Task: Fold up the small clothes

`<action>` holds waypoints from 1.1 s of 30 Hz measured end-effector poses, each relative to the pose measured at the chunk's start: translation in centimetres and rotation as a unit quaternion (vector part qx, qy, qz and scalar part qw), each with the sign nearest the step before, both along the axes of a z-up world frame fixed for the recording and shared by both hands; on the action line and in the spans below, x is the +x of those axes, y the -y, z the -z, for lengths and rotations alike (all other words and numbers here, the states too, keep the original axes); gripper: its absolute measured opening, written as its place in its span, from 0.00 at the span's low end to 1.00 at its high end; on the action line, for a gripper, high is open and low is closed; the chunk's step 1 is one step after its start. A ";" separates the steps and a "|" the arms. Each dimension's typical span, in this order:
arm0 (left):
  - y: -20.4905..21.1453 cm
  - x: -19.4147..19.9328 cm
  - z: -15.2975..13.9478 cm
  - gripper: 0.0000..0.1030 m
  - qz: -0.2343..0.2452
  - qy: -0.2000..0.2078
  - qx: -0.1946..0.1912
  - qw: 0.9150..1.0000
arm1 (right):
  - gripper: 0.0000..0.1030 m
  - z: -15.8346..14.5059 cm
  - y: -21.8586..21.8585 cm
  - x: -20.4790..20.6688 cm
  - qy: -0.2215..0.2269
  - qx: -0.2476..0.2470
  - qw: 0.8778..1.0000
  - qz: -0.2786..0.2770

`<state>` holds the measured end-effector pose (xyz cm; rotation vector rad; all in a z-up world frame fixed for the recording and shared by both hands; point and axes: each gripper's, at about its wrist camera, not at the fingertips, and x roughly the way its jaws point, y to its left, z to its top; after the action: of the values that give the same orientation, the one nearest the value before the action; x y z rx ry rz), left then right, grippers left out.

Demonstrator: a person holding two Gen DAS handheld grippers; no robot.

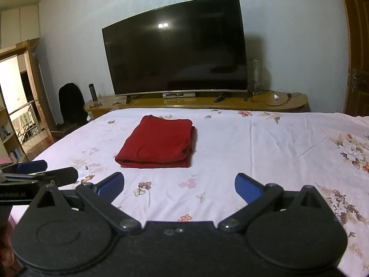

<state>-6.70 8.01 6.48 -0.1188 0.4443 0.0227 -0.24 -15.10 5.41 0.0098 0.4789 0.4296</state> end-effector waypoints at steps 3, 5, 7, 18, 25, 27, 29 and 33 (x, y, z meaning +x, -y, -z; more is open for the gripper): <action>0.2 0.1 0.0 1.00 0.000 -0.002 0.002 1.000 | 0.99 0.0 0.1 0.2 -0.002 0.001 1.000 0.001; 0.3 0.2 0.0 1.00 0.000 -0.002 0.003 1.000 | 0.99 0.0 0.2 0.2 -0.002 0.000 1.000 0.001; 0.3 0.2 -0.1 1.00 0.000 -0.001 0.003 1.000 | 0.99 0.0 0.3 0.3 -0.002 0.001 1.000 0.000; 0.2 0.2 -0.1 1.00 0.000 0.000 0.005 1.000 | 0.99 -0.1 0.3 0.6 0.000 0.001 1.000 -0.002; 0.2 0.1 -0.2 1.00 -0.001 -0.001 0.005 1.000 | 0.99 -0.2 0.2 0.6 0.000 0.002 1.000 -0.004; 0.2 0.2 -0.2 1.00 -0.001 -0.001 0.006 1.000 | 0.99 -0.2 0.1 0.7 -0.001 0.002 1.000 -0.003; 0.2 0.1 -0.2 1.00 -0.002 -0.002 0.007 1.000 | 0.99 -0.2 0.1 0.7 -0.001 0.002 1.000 -0.003; 0.2 0.1 -0.2 1.00 -0.001 -0.002 0.007 1.000 | 0.99 -0.2 0.1 0.8 0.000 0.002 1.000 -0.005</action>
<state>-6.59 7.83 6.71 -0.1056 0.4484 0.0290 0.52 -15.21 5.62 0.0106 0.4783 0.4394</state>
